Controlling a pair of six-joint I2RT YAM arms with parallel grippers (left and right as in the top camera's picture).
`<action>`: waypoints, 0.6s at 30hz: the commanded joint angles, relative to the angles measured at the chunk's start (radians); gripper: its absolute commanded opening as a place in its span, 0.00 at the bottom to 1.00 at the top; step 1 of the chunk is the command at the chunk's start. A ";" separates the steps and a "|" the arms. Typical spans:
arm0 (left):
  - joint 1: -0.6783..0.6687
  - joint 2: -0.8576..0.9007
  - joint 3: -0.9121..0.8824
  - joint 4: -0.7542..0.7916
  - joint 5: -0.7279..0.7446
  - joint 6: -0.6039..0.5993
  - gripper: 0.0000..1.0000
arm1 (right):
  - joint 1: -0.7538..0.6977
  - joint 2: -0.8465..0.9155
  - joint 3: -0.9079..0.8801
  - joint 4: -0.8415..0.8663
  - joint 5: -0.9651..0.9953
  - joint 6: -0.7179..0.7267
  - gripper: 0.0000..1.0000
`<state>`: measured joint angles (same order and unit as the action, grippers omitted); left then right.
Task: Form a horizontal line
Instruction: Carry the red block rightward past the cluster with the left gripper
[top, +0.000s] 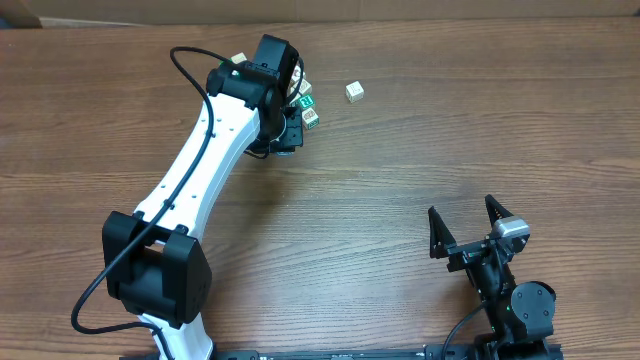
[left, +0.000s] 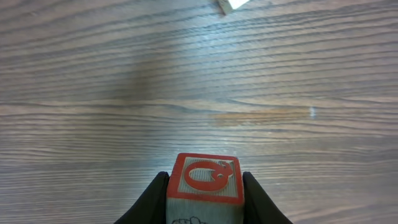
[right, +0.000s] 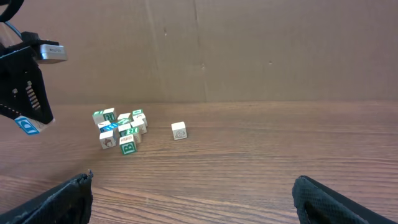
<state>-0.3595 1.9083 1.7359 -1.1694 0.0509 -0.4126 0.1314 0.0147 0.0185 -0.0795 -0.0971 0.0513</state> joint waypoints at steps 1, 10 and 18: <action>0.001 -0.022 0.012 0.007 0.054 -0.014 0.04 | -0.005 -0.012 -0.010 0.003 0.006 -0.004 1.00; -0.015 -0.022 0.012 -0.005 0.055 -0.015 0.04 | -0.005 -0.012 -0.010 0.003 0.006 -0.004 1.00; -0.060 -0.022 0.011 -0.030 0.050 -0.087 0.04 | -0.005 -0.012 -0.010 0.003 0.006 -0.004 1.00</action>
<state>-0.3965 1.9083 1.7359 -1.1877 0.0937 -0.4412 0.1314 0.0147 0.0185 -0.0795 -0.0967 0.0513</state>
